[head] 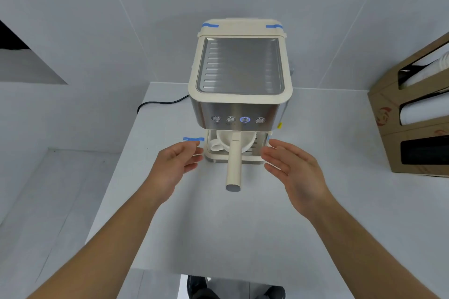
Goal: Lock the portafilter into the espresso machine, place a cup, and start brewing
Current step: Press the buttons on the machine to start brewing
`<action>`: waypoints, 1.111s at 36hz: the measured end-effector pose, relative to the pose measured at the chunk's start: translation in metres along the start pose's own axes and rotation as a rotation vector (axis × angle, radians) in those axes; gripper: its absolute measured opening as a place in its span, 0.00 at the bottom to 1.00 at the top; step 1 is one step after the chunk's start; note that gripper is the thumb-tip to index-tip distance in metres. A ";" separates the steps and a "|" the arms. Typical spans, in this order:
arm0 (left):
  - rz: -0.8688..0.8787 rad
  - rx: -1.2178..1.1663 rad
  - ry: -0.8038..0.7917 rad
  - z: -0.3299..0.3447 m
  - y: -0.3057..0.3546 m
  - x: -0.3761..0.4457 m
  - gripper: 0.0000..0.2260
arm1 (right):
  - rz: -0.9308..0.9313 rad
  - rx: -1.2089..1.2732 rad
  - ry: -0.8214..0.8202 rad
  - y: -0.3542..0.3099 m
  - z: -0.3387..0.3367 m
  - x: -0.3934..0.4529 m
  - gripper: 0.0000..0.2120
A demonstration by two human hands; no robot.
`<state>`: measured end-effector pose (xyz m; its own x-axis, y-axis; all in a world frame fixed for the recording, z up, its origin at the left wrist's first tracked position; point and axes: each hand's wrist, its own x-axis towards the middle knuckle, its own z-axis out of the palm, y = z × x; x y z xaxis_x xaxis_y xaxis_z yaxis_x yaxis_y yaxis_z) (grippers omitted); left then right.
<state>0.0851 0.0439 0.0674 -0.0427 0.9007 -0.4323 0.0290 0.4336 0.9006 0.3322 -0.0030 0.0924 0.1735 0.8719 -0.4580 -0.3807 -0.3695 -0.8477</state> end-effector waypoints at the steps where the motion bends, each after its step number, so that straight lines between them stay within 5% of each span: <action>1: 0.026 0.010 -0.003 -0.001 0.004 -0.004 0.07 | -0.023 -0.009 -0.009 -0.005 0.000 -0.002 0.09; 13: 0.345 0.073 0.013 -0.008 0.067 -0.039 0.08 | -0.369 -0.177 -0.092 -0.066 0.011 -0.025 0.12; 30: 0.739 0.652 0.001 0.005 0.125 -0.018 0.10 | -0.778 -1.061 -0.073 -0.106 0.045 -0.006 0.15; 40: 0.820 0.862 -0.096 0.013 0.133 -0.002 0.13 | -0.872 -1.287 -0.154 -0.100 0.055 0.009 0.11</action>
<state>0.1021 0.0997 0.1877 0.3757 0.8994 0.2233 0.6751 -0.4307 0.5990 0.3220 0.0594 0.1876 -0.2034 0.9488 0.2419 0.8025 0.3031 -0.5140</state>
